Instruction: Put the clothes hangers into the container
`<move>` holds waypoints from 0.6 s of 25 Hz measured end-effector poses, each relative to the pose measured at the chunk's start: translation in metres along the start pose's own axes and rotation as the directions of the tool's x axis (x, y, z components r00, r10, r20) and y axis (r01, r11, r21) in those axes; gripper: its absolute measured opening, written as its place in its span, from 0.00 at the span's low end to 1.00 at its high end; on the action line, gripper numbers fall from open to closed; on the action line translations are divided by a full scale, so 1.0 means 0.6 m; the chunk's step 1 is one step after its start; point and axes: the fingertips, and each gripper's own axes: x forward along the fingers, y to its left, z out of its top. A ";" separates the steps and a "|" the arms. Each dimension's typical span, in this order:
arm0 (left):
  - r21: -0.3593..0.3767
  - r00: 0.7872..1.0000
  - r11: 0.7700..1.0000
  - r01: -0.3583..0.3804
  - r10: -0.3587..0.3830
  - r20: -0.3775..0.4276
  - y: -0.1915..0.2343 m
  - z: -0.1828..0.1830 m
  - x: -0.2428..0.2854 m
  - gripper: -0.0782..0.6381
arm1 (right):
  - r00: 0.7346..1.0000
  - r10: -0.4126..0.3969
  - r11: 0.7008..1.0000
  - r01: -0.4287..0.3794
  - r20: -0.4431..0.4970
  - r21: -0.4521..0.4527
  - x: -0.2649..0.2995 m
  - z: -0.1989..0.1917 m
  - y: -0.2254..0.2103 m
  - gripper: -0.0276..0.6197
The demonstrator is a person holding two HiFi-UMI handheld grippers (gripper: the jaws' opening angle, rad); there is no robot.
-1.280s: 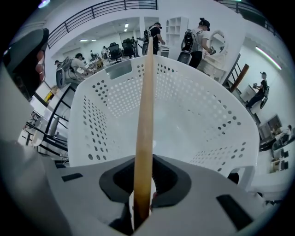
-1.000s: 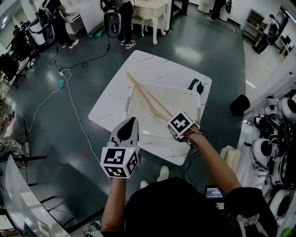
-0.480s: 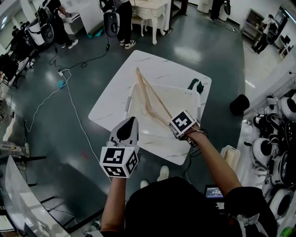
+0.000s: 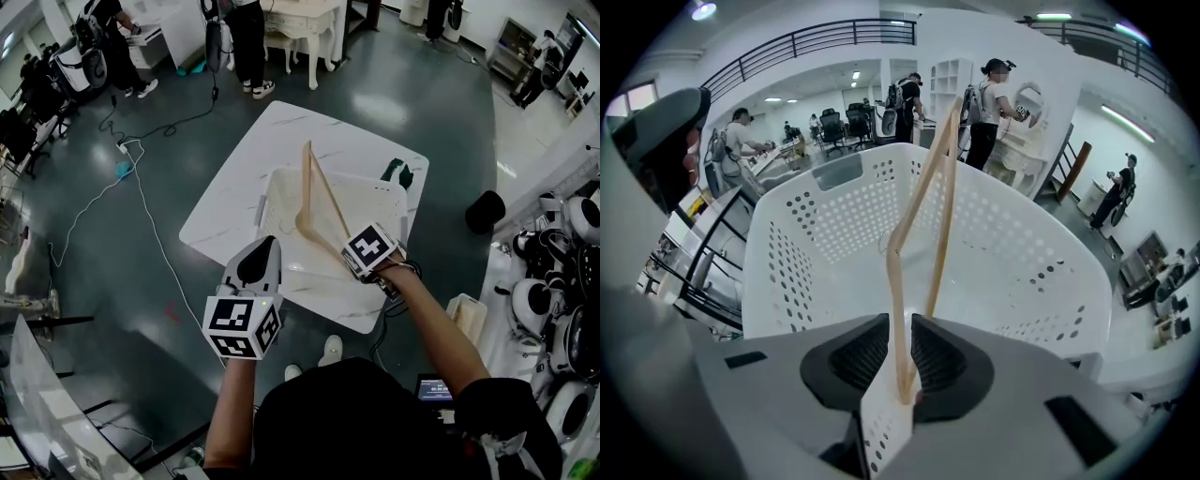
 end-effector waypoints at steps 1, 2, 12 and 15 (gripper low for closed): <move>0.000 1.000 1.000 0.000 0.000 0.000 0.000 0.000 0.001 0.12 | 1.000 -0.001 1.000 0.001 0.004 -0.002 -0.001 0.001 -0.001 0.16; 0.000 1.000 1.000 0.001 -0.001 0.001 -0.001 0.001 0.001 0.11 | 1.000 -0.001 1.000 0.001 0.008 -0.006 -0.001 0.002 -0.003 0.16; 0.002 1.000 1.000 0.011 -0.011 0.002 -0.008 0.006 -0.004 0.12 | 0.997 0.001 1.000 -0.001 0.075 0.005 -0.026 0.020 0.004 0.16; 0.005 1.000 1.000 0.019 -0.019 0.002 -0.013 0.006 -0.010 0.12 | 0.994 -0.030 1.000 0.029 0.107 0.013 -0.042 0.025 -0.001 0.15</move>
